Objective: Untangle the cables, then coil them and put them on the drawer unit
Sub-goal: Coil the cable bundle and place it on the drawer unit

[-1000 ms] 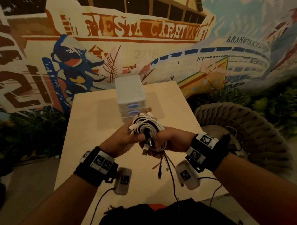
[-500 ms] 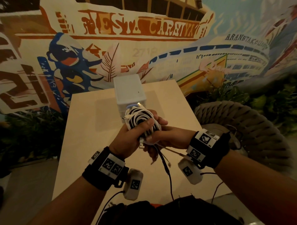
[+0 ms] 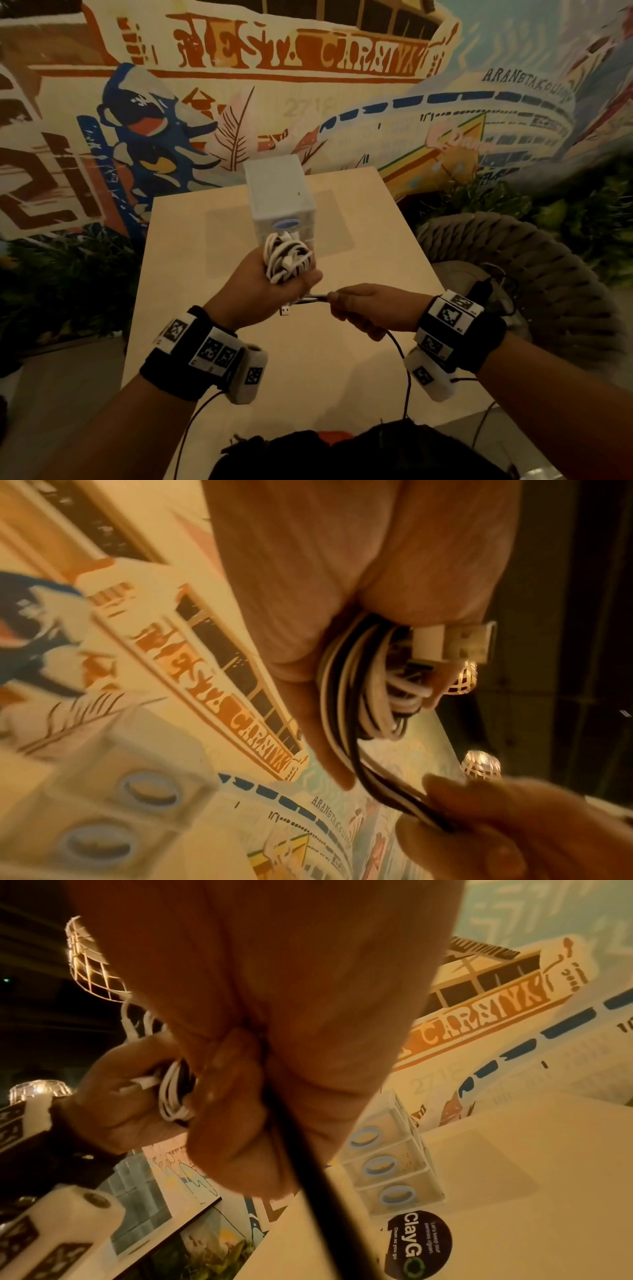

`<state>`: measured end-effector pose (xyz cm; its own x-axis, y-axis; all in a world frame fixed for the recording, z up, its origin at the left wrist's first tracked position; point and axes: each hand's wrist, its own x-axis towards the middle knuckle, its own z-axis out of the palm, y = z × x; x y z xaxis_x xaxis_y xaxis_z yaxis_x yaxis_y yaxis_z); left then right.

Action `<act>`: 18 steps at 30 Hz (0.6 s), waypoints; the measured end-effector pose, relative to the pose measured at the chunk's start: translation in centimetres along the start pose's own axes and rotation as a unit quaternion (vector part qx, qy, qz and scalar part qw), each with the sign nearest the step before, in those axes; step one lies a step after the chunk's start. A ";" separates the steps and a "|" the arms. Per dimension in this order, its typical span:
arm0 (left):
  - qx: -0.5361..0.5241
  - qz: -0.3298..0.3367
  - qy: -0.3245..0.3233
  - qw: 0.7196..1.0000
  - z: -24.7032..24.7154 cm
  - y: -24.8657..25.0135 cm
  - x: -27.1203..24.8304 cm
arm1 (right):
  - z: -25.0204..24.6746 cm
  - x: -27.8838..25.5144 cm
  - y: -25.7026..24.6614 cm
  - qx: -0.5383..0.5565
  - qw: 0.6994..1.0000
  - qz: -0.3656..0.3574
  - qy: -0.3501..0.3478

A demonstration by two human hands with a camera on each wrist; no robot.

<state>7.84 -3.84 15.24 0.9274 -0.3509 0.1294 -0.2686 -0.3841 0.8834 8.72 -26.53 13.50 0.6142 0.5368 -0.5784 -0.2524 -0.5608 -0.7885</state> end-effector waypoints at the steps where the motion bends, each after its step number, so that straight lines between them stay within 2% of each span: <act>1: 0.052 0.003 -0.005 0.999 0.1 0.0 -0.1 | 0.1 0.1 0.0 0.028 1.000 0.006 -0.005; 5: 0.154 0.022 -0.029 0.987 0.2 0.5 -0.3 | 0.4 0.3 -0.6 0.091 0.996 0.019 -0.008; 8: 0.251 0.071 -0.069 0.963 0.5 0.4 -0.3 | 0.6 0.3 -1.2 0.116 0.993 0.013 0.010; 11: 0.319 0.087 -0.083 0.940 1.1 -0.3 -0.5 | 0.7 0.2 -1.5 0.117 0.993 0.009 0.029; 16: 0.388 0.071 -0.098 0.914 2.4 -0.6 -0.5 | 0.4 0.7 -1.6 0.157 0.985 0.023 0.066; 18: 0.414 0.051 -0.105 0.903 2.8 -0.5 -0.4 | 0.2 1.0 -1.6 0.183 0.981 0.033 0.057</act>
<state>6.88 -5.93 13.50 0.8408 -0.5407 0.0262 -0.5325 -0.8172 0.2204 9.56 -24.96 14.12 0.6620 0.4208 -0.6202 -0.5335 -0.3167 -0.7843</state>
